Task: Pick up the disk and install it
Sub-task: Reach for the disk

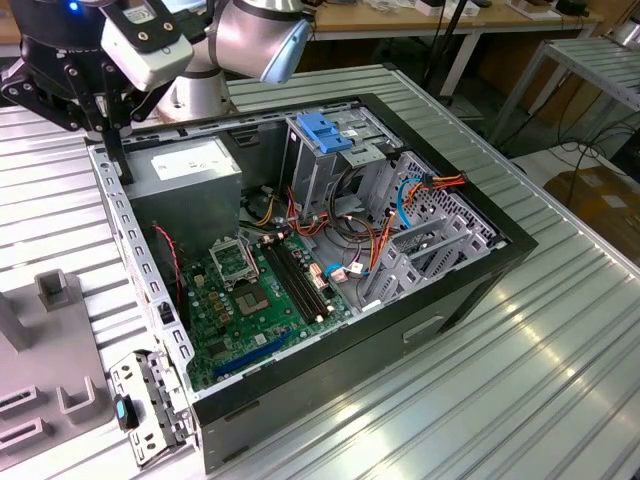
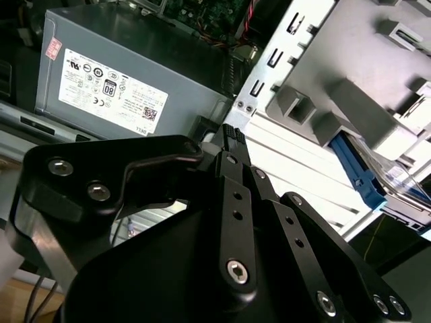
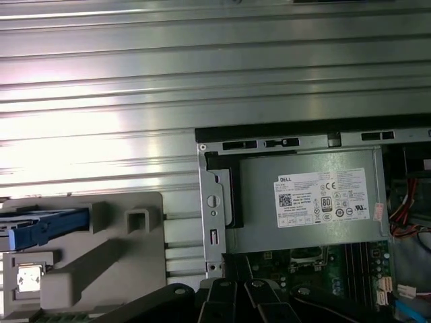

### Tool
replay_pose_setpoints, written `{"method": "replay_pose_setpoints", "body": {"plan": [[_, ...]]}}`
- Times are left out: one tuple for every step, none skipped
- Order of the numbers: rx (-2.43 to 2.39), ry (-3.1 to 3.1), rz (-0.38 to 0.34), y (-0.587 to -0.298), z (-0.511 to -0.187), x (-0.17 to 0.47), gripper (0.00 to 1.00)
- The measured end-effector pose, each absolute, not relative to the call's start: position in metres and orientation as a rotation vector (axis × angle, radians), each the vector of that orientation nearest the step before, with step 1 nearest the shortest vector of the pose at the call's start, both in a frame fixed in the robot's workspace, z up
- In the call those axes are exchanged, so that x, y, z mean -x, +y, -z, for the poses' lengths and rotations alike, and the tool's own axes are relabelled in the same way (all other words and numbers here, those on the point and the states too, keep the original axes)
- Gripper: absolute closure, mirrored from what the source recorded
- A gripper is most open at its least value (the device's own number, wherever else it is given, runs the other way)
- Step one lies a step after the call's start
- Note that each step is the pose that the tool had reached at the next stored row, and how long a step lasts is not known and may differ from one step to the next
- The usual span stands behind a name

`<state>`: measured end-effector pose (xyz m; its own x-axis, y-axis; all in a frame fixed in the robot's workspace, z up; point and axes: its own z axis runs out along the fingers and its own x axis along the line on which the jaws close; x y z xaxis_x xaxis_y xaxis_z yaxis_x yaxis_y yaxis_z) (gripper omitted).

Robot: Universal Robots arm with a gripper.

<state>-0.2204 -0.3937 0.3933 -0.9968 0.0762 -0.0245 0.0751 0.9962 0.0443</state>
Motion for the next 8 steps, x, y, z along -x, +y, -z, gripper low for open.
{"method": "replay_pose_setpoints", "body": {"plan": [[-0.118,3.112,-0.068,-0.3937,-0.3933,0.2210,0.89],[-0.118,3.112,-0.068,-0.3937,-0.3933,0.2219,0.89],[-0.118,3.113,-0.068,-0.3937,-0.3933,0.2226,0.89],[-0.118,3.112,-0.068,-0.3937,-0.3933,0.2233,0.89],[-0.118,3.113,-0.068,-0.3937,-0.3933,0.2239,0.89],[-0.118,3.112,-0.068,-0.3937,-0.3933,0.2247,0.89],[-0.118,3.112,-0.068,-0.3937,-0.3933,0.2254,0.89],[-0.118,3.112,-0.068,-0.3937,-0.3933,0.2261,0.89]]}}
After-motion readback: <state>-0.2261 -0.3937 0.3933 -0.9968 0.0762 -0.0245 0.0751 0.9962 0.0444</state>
